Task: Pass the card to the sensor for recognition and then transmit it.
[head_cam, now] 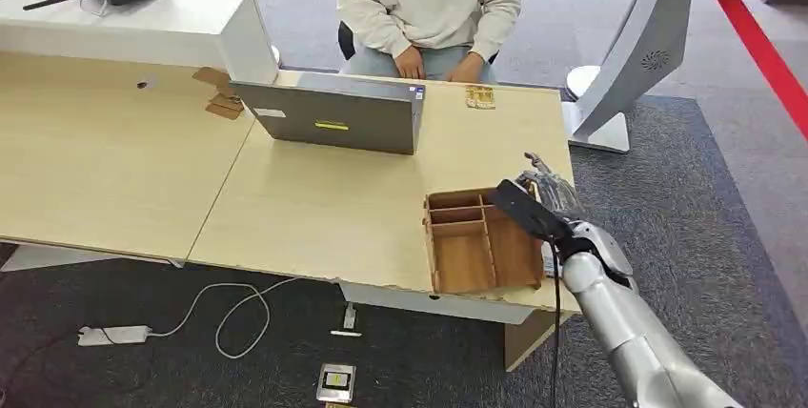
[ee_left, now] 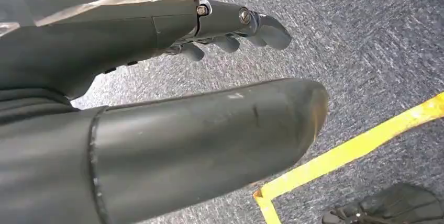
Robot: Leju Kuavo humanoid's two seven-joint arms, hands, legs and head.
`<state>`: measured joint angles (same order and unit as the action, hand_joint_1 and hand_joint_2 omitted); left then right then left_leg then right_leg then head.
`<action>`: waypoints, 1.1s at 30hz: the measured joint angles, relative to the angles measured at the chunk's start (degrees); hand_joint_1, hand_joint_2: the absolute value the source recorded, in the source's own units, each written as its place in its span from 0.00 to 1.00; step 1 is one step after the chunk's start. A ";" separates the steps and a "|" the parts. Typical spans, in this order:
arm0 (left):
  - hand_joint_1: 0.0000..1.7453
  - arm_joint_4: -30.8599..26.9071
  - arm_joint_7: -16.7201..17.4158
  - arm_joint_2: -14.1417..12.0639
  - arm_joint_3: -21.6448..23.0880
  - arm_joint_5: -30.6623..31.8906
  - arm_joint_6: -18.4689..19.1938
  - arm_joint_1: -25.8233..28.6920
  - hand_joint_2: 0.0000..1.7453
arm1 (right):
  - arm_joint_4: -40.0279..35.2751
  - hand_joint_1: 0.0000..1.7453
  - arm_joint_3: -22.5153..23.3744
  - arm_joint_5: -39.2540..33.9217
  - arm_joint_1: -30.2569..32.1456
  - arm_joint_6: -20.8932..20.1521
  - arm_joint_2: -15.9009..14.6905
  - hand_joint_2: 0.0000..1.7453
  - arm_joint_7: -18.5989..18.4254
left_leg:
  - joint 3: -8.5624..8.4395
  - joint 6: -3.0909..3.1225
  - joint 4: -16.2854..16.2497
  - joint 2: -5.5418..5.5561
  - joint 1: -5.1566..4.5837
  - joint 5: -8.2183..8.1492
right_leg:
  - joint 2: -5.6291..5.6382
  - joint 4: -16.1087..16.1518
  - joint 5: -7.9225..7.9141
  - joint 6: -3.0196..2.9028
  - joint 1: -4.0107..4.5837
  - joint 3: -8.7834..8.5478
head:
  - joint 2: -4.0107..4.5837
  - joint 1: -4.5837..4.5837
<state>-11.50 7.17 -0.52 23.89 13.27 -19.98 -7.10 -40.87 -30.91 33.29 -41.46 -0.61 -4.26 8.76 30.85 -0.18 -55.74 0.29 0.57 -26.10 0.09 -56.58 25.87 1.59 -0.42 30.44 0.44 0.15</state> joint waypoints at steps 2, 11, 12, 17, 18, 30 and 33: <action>0.00 0.00 -0.18 -0.02 0.00 -0.04 -0.02 -0.01 0.00 | -0.28 1.00 0.00 0.00 0.13 -0.09 -0.02 1.00 -0.04 | 0.00 0.00 0.00 0.00 0.00 0.00 | 0.00 0.00 0.00 0.00 0.00 0.00 | 0.00 0.00; 0.00 0.00 -0.59 -0.07 0.00 -0.15 -0.44 -0.03 0.00 | -1.90 1.00 0.50 -0.70 0.68 3.72 -0.11 1.00 -0.06 | 0.01 0.00 0.00 0.00 0.00 0.00 | 0.00 -0.01 0.00 0.00 0.00 0.01 | 0.00 0.00; 0.00 0.00 -0.65 -0.07 0.02 -0.17 -0.55 -0.02 0.00 | -2.43 1.00 0.78 -1.13 0.63 5.16 -0.13 1.00 0.23 | 0.00 0.00 -0.01 0.00 0.00 0.00 | 0.00 -0.01 0.00 0.00 0.00 0.01 | 0.00 0.00; 0.00 0.00 -1.92 -0.24 0.61 1.69 -1.51 -0.03 0.00 | -7.32 1.00 4.28 -2.86 -3.71 13.36 -1.77 1.00 -0.32 | 0.02 0.02 -0.02 -0.01 -0.05 0.02 | 0.01 -0.02 -0.05 0.04 -0.08 0.05 | 0.00 -0.02; 0.00 0.00 -2.05 -0.28 1.00 2.06 -1.66 -0.02 0.00 | -8.33 1.00 5.14 -2.91 -5.57 13.05 -2.42 1.00 -0.85 | 0.01 0.02 -0.02 0.00 -0.05 0.02 | 0.00 -0.01 -0.05 0.04 -0.13 0.03 | 0.00 0.00; 0.00 -0.02 -2.16 -0.28 4.37 3.91 -2.47 -0.16 0.00 | -10.90 1.00 8.39 3.54 -18.52 11.10 -3.58 1.00 0.77 | 0.02 0.02 -0.01 -0.01 0.01 0.02 | 0.08 -0.02 -0.07 0.02 -0.15 0.02 | 0.00 0.00; 0.00 -0.02 -2.34 -0.28 4.92 4.44 -2.45 -0.28 0.00 | -8.83 1.00 8.28 5.26 -19.89 9.62 -2.54 1.00 1.09 | 0.04 0.02 0.00 -0.01 0.02 0.02 | 0.08 -0.02 -0.07 0.02 -0.12 0.01 | 0.00 0.00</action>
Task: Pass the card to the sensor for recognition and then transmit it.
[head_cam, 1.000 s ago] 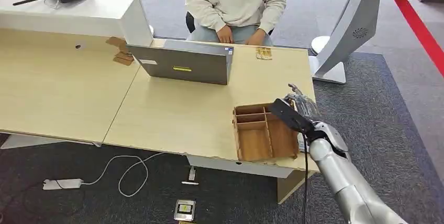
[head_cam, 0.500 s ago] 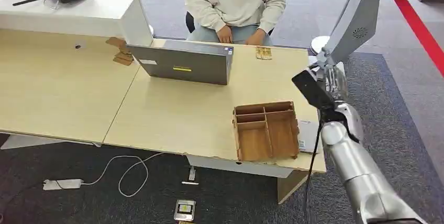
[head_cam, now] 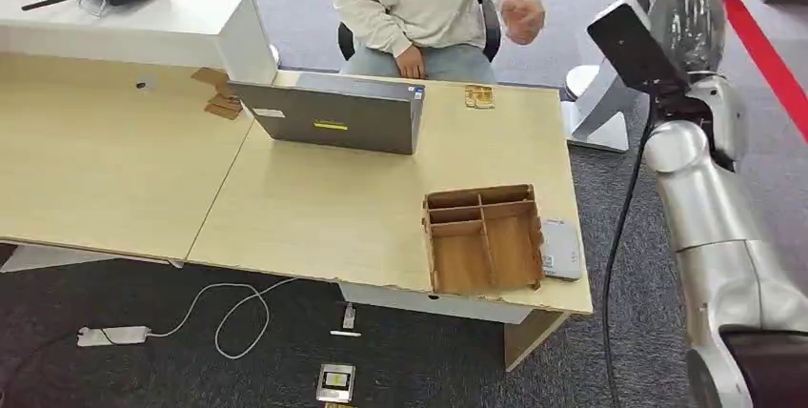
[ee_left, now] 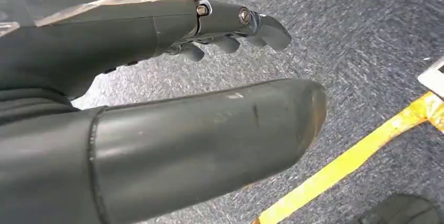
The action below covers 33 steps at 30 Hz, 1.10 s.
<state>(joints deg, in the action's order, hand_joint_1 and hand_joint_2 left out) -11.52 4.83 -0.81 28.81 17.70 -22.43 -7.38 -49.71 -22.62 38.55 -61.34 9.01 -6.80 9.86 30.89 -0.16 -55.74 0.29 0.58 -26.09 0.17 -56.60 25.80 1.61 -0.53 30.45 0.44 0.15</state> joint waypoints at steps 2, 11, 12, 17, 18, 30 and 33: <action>0.00 0.00 -0.11 -0.02 0.70 0.46 0.07 -0.09 0.00 | 1.61 1.00 -0.41 1.74 -0.35 -0.66 1.11 1.00 0.24 | -0.01 0.00 0.00 0.01 0.00 0.00 | 0.00 0.00 0.00 0.00 0.00 0.01 | 0.00 0.00; 0.00 0.00 -0.22 -0.26 2.67 1.48 0.15 -0.33 0.00 | 8.48 1.00 -2.32 4.76 -1.48 -1.57 4.63 1.00 0.55 | 0.04 -0.02 0.00 0.04 -0.03 0.02 | -0.06 -0.01 0.00 0.01 0.10 0.02 | 0.00 -0.02; 0.00 0.00 -0.22 -0.28 2.78 1.77 0.18 -0.34 0.00 | 9.12 1.00 -2.54 5.29 -1.47 -1.80 5.01 1.00 0.52 | 0.04 -0.02 0.00 0.03 -0.03 0.02 | -0.05 -0.01 0.00 0.01 0.10 0.02 | 0.00 0.02; 0.00 -0.07 -0.15 -0.57 3.85 2.14 0.18 -0.51 0.00 | 13.01 1.00 -3.72 6.03 -1.24 -1.62 7.30 1.00 0.17 | 0.06 -0.02 -0.01 0.04 -0.02 0.02 | -0.07 0.00 0.01 0.01 0.10 0.07 | 0.00 -0.02; 0.00 -0.07 -0.02 -0.57 4.00 2.19 0.15 -0.52 0.00 | 13.51 1.00 -3.80 6.06 -1.19 -1.49 7.61 1.00 0.17 | 0.05 -0.02 -0.01 0.03 -0.02 0.02 | -0.07 0.00 0.01 0.01 0.10 0.06 | 0.00 0.00; 0.00 -0.07 0.78 -0.90 5.44 2.89 0.15 -0.58 0.00 | 17.12 0.00 -4.17 6.71 -0.09 -0.24 7.63 1.00 0.02 | 0.04 -0.02 -0.01 0.01 -0.03 0.02 | -0.05 0.01 0.01 0.01 0.10 0.06 | 0.00 0.00; 0.00 -0.07 0.94 -0.92 5.51 2.60 0.15 -0.59 0.00 | 17.53 0.00 -4.17 6.41 0.00 1.05 7.37 1.00 0.00 | 0.03 -0.02 -0.02 0.01 -0.02 0.02 | -0.05 0.01 0.00 0.01 0.10 0.07 | 0.00 -0.02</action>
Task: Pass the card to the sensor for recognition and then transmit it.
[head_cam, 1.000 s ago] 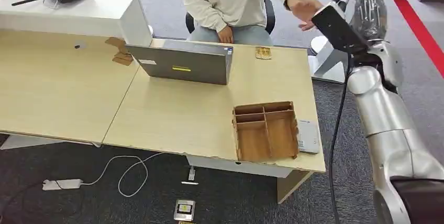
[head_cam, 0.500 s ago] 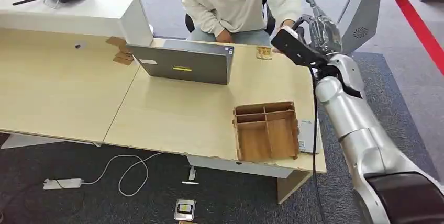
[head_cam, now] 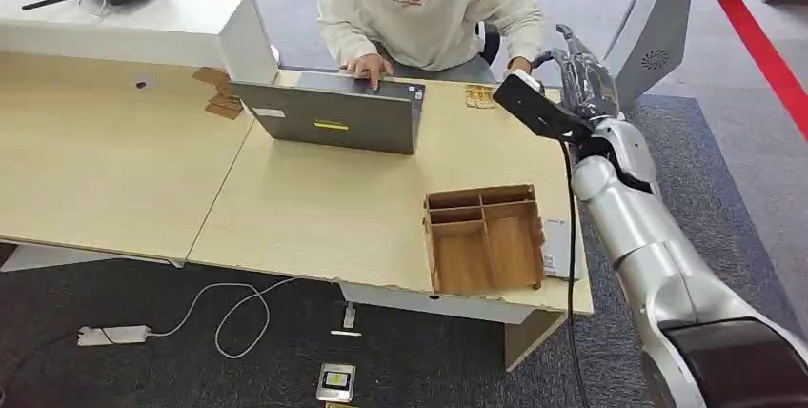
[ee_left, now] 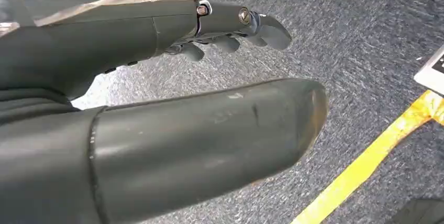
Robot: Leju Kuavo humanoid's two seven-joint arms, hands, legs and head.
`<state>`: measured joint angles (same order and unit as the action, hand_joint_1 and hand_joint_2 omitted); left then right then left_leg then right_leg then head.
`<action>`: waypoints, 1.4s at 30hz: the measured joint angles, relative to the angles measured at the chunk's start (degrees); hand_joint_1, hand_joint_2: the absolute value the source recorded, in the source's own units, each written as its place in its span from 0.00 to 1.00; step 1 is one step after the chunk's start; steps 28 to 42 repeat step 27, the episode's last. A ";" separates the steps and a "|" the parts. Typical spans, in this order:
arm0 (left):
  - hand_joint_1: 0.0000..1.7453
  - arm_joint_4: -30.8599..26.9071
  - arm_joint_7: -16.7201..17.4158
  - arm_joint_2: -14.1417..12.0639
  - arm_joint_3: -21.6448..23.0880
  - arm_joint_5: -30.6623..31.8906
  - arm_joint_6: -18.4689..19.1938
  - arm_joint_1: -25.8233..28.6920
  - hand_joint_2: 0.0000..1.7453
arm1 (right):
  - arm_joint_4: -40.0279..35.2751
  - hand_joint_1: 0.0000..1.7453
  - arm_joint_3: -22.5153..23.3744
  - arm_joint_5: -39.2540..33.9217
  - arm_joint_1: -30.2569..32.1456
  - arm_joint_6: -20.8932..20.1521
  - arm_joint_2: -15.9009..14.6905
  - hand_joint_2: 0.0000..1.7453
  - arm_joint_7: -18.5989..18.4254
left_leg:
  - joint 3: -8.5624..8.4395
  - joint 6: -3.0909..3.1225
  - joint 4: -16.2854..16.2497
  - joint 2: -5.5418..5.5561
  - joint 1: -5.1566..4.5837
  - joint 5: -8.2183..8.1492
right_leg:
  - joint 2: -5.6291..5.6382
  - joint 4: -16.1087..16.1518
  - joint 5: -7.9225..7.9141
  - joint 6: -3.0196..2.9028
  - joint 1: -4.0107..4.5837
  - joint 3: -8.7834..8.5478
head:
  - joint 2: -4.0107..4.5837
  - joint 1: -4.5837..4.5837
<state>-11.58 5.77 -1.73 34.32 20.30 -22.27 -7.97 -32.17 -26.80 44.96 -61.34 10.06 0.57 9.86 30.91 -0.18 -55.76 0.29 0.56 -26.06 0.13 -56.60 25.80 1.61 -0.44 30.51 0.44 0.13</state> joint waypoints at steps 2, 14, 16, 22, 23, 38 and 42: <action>0.00 0.00 0.17 0.00 0.00 -0.87 0.00 0.02 0.00 | 0.00 0.00 0.17 -0.74 -0.04 1.66 -0.63 1.00 -0.02 | 0.00 0.00 -0.01 0.00 0.00 0.00 | 0.00 0.00 0.00 0.00 -0.01 0.01 | 0.00 0.02; 0.00 0.00 2.60 1.53 -1.07 -9.35 -1.75 0.79 0.00 | -1.16 0.00 8.41 -9.44 6.04 15.78 -11.14 1.00 -4.19 | -0.09 0.10 -0.05 0.03 -0.02 -0.09 | -0.02 0.18 0.01 0.03 -0.01 -0.18 | 0.00 0.04; 0.00 0.00 2.97 2.10 -2.07 -11.32 -1.99 0.82 0.00 | 0.65 0.00 9.83 -8.83 9.78 17.26 -12.93 1.00 -7.30 | -0.14 0.12 -0.04 0.02 -0.01 -0.12 | 0.00 0.22 0.02 0.04 -0.02 -0.20 | 0.00 -0.02; 0.00 0.00 3.28 2.78 -4.50 -14.73 -1.66 1.02 0.00 | 7.11 0.00 12.22 -9.03 24.19 16.89 -15.61 1.00 -11.94 | -0.23 0.11 0.03 0.15 0.08 -0.19 | -0.14 0.36 0.07 0.09 0.05 -0.42 | 0.00 0.00; 0.00 0.00 3.34 2.93 -4.90 -14.88 -1.68 1.01 0.00 | 7.61 0.00 12.42 -9.00 25.71 16.76 -16.00 1.00 -12.24 | -0.21 0.11 0.04 0.15 0.08 -0.19 | -0.14 0.35 0.07 0.09 0.05 -0.41 | 0.00 0.00; 0.00 0.00 4.02 3.45 -5.85 -15.87 -2.23 0.95 0.00 | 10.40 0.00 12.98 -7.93 28.53 12.64 -16.63 1.00 -16.45 | -0.29 0.10 0.08 0.02 0.12 -0.18 | -0.05 0.36 0.10 0.06 0.03 -0.36 | 0.00 0.00; 0.00 0.00 4.02 3.45 -5.85 -15.87 -2.23 0.95 0.00 | 10.40 0.00 12.98 -7.93 28.53 12.64 -16.63 1.00 -16.45 | -0.29 0.10 0.08 0.02 0.12 -0.18 | -0.05 0.36 0.10 0.06 0.03 -0.36 | 0.00 0.00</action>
